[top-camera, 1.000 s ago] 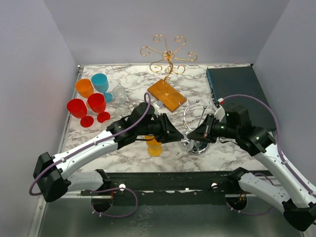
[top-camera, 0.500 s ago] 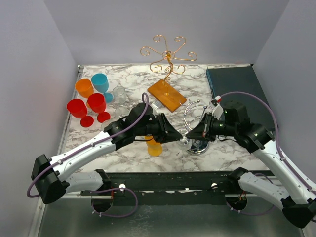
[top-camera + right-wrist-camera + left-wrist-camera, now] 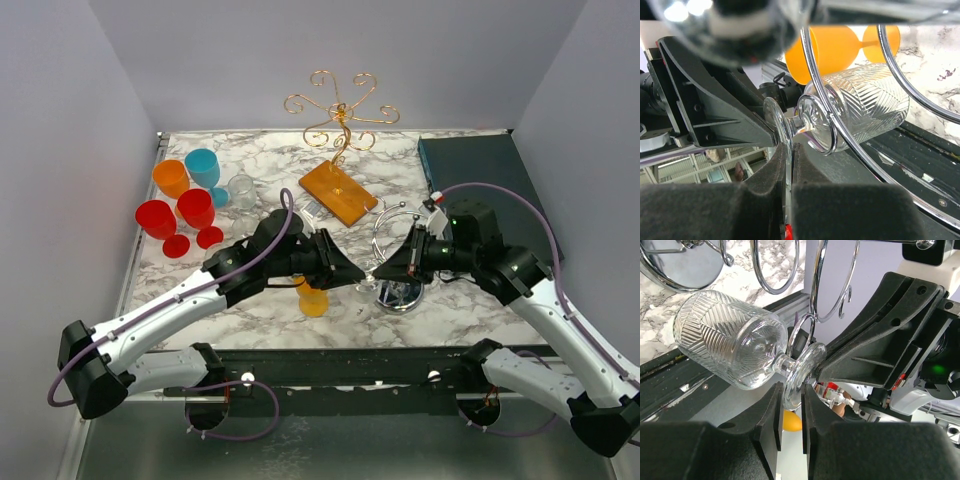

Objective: Take the wine glass off the wine glass rack
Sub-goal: Pick up the wine glass from the wine rack.

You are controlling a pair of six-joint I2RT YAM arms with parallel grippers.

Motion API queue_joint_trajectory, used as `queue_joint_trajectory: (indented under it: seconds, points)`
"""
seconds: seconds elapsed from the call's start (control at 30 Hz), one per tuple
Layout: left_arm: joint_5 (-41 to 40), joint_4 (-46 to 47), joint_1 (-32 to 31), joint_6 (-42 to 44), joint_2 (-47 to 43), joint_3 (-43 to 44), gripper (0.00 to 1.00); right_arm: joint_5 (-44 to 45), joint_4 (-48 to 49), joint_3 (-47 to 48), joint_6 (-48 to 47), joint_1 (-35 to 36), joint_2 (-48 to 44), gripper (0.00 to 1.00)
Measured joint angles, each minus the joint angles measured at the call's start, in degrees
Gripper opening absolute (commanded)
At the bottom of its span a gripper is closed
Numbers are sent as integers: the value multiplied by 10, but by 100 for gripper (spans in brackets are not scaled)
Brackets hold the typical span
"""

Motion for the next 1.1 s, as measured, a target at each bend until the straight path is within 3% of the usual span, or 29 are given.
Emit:
queue_joint_trajectory:
  seconds: [1.1]
  points:
    - [-79, -56, 0, 22, -24, 27, 14, 6, 61, 7, 8, 12, 35, 0]
